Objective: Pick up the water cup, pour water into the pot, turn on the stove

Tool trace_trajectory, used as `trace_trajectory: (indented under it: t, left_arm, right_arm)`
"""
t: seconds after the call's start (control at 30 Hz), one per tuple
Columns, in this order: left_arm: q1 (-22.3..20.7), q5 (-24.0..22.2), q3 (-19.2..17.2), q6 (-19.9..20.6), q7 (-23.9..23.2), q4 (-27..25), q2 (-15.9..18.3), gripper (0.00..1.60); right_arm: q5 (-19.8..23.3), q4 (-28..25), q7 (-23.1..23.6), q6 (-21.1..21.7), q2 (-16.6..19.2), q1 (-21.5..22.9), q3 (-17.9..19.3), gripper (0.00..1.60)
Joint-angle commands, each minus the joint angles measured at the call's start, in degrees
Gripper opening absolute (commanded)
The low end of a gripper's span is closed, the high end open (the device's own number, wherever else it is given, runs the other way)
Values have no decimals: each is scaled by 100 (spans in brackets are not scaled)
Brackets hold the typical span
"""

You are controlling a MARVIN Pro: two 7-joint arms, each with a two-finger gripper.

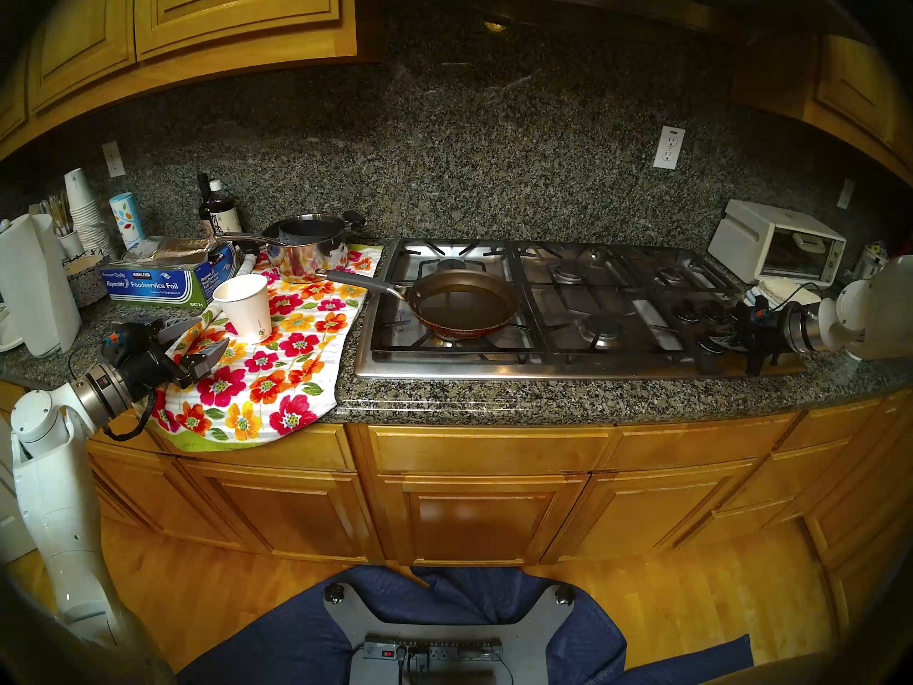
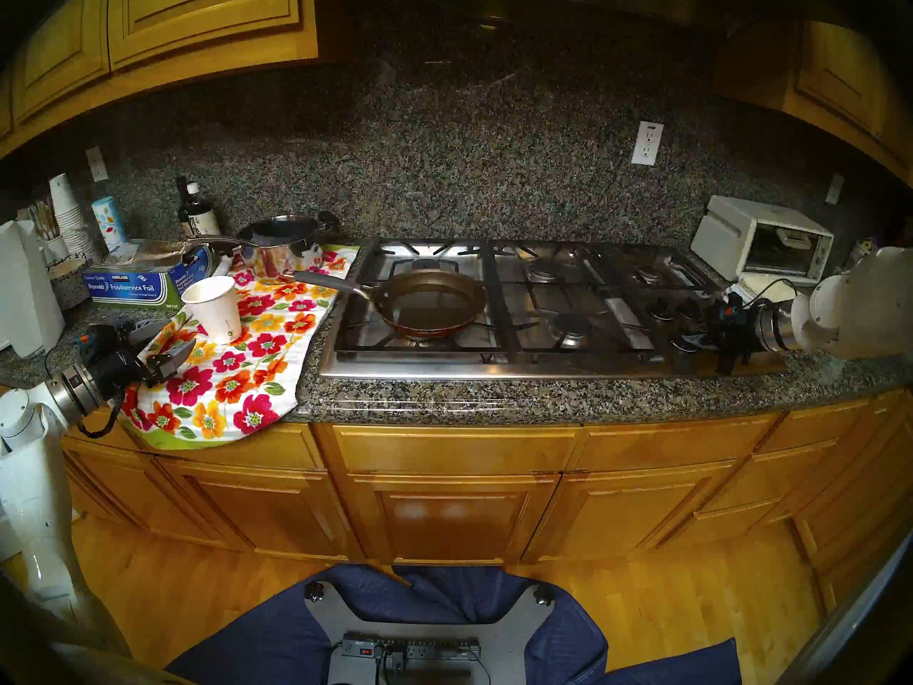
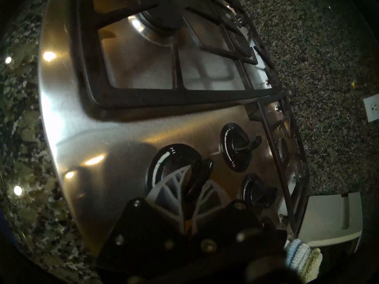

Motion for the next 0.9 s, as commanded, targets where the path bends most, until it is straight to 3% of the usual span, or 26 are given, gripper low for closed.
trace_trajectory:
  t: [0.0,0.43,0.87]
  left_arm:
    - [-152,-78,-50,-13,9,-130,64,160]
    - [-152,-80,-51,-11,9,-132,63,160]
    - [-153,-80,-52,-11,9,-133,62,160]
  right_arm:
    - [-606,-177,-275,-349,-192,-213,-38,0]
    - [-1320,-104,-1100,-494,-316,-297,-178,0]
    - [-2001,328,-1746,-597,-381,-510,-147,0]
